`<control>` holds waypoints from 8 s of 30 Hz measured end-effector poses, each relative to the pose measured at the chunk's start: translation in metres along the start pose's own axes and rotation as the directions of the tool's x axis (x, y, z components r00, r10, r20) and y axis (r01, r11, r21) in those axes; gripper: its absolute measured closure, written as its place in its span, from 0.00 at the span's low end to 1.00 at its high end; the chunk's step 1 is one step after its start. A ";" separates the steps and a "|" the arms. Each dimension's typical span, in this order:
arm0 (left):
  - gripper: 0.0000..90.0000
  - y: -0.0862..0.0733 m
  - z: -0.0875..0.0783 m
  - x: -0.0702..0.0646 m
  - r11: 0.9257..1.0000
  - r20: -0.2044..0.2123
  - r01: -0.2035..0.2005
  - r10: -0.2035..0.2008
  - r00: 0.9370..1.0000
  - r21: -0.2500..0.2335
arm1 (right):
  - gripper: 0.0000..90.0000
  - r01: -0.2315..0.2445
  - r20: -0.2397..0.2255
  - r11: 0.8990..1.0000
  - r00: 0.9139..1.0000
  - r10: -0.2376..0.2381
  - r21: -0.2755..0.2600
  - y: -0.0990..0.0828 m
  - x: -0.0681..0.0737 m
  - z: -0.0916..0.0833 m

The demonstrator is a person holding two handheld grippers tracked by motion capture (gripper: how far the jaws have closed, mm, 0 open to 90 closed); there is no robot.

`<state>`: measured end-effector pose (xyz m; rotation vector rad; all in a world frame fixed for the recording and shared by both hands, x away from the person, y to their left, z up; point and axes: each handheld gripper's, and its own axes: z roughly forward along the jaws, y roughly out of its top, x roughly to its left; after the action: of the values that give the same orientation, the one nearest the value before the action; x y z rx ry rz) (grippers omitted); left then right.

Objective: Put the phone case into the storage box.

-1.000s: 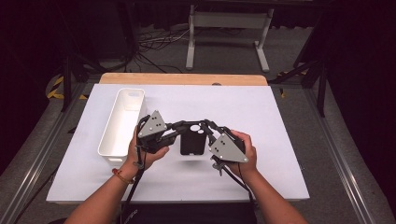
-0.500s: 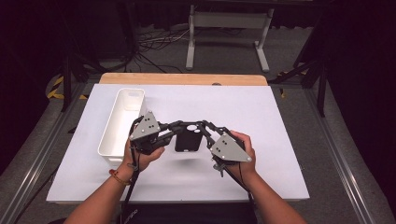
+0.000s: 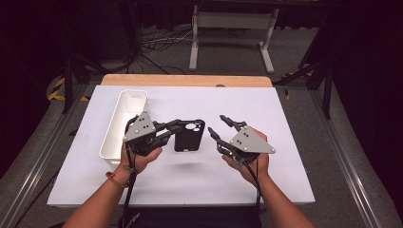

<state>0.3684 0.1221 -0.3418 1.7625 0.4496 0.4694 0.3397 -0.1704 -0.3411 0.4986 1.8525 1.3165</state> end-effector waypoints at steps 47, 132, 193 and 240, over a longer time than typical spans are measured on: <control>0.91 0.018 -0.055 0.031 0.993 -0.086 0.019 -0.029 0.996 -0.116 | 0.18 -0.137 0.059 0.978 0.990 0.130 0.158 -0.097 -0.008 -0.033; 0.91 -0.032 -0.050 0.207 0.997 -0.275 0.061 -0.046 0.960 0.048 | 0.18 -0.151 0.048 0.951 0.989 0.143 0.271 -0.103 -0.006 -0.017; 0.89 -0.095 -0.020 0.237 0.972 -0.445 0.225 -0.170 0.879 0.074 | 0.19 -0.079 0.018 0.938 0.997 0.078 0.338 -0.105 0.010 -0.018; 0.82 -0.063 -0.057 0.173 0.992 -0.397 0.116 -0.088 0.914 0.046 | 0.19 -0.084 -0.012 0.963 0.996 0.090 0.257 -0.096 -0.002 -0.024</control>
<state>0.4809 0.2748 -0.3766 1.7004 0.8475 0.7470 0.3340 -0.2229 -0.4246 0.7092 2.0534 1.1471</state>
